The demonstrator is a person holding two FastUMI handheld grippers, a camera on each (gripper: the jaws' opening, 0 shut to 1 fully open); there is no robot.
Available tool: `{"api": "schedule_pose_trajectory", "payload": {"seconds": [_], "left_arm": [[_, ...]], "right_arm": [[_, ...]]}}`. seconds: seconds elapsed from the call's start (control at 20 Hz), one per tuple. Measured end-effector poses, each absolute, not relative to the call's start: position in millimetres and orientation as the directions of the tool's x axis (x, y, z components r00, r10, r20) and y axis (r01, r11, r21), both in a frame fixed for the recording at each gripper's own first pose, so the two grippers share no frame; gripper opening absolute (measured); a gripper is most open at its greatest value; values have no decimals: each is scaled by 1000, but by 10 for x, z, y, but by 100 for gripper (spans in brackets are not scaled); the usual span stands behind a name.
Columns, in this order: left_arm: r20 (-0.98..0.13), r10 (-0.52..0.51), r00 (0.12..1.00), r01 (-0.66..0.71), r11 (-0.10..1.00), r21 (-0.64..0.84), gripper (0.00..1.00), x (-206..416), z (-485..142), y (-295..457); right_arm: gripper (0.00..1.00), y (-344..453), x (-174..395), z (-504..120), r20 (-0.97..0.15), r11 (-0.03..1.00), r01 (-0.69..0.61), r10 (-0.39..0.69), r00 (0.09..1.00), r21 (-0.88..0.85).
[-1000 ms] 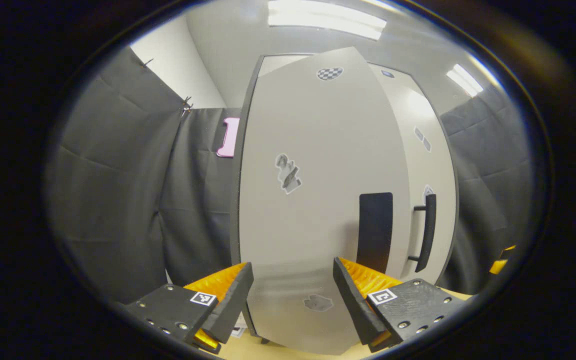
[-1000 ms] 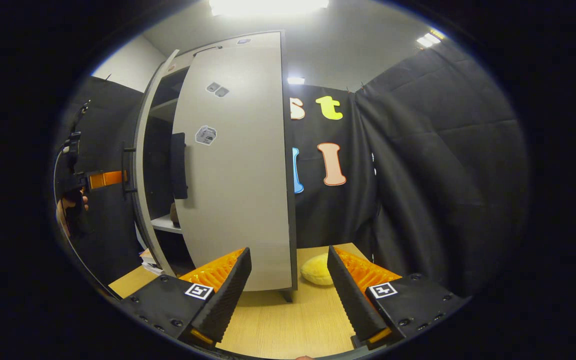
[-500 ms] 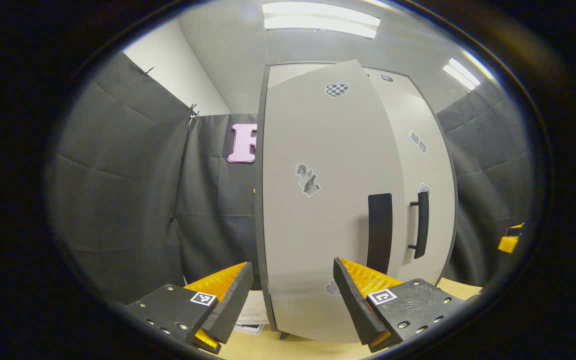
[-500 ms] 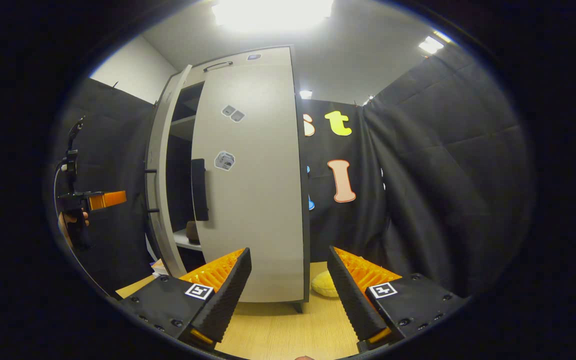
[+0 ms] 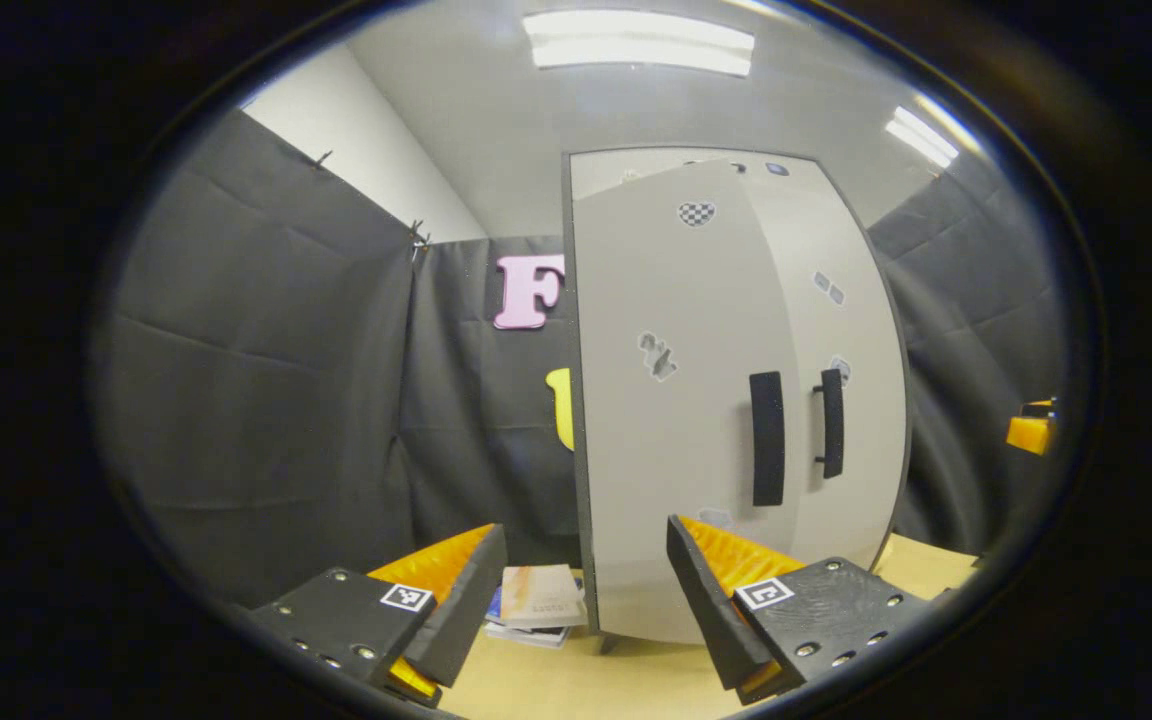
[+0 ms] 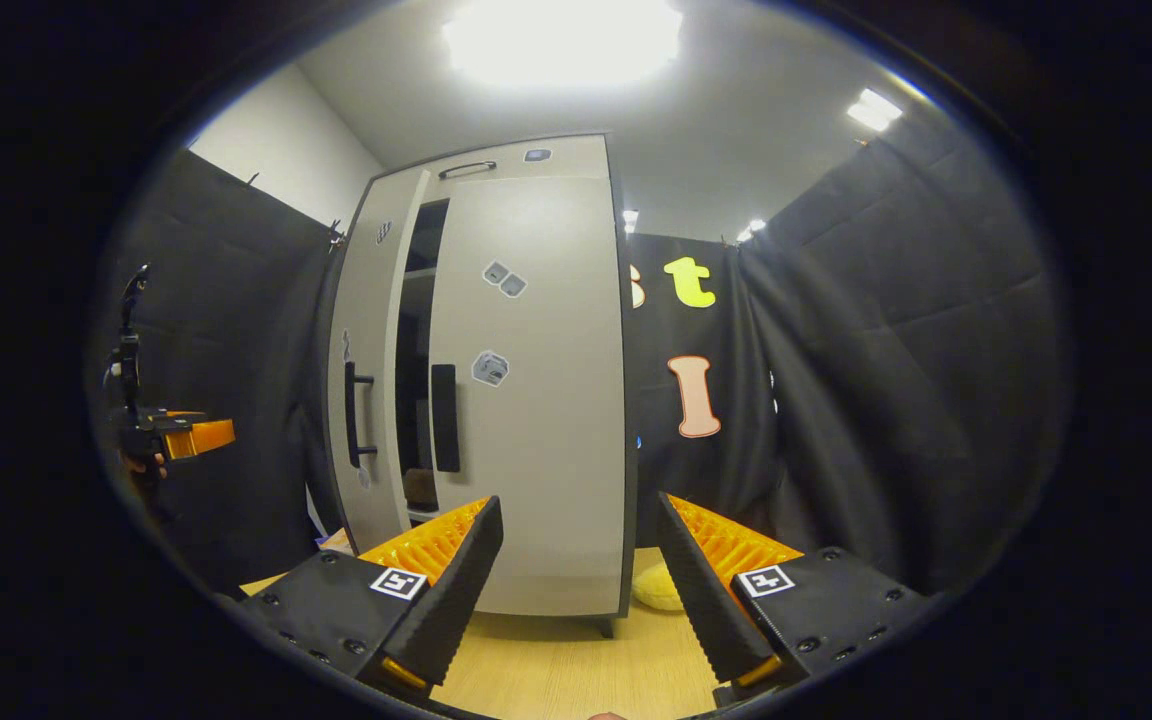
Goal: Grab one shoe with the right hand and put it into the shoe cabinet, grab the other shoe with the left hand and put it into the shoe cabinet; then close the right door with the right hand and the left door with the left hand.
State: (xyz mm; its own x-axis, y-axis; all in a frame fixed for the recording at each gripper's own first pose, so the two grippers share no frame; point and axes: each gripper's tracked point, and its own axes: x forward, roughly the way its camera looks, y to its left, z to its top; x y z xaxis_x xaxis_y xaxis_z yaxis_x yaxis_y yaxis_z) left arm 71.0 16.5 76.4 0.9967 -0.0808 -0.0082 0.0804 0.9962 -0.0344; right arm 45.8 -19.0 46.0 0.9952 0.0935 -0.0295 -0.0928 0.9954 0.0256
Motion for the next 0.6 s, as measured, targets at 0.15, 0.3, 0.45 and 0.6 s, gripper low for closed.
{"api": "schedule_pose_trajectory", "payload": {"seconds": [0.15, 0.3, 0.45, 0.6], "left_arm": [[-11, -62, 998, 62, 998, -21, 100, 555, 731, 267], [-26, -67, 997, 67, 998, -17, 100, 419, 628, 303], [-46, -69, 997, 69, 998, 3, 100, 295, 510, 326], [-62, -66, 996, 67, 998, 11, 93, 195, 422, 334]], "right_arm": [[92, -177, 393, 503, -14, 996, -93, 93, 996, 0], [92, -195, 380, 527, -2, 996, -88, 88, 996, -17], [93, -206, 232, 515, 3, 997, -79, 79, 997, -20], [97, -227, 183, 535, 18, 998, -70, 70, 997, -5]]}}
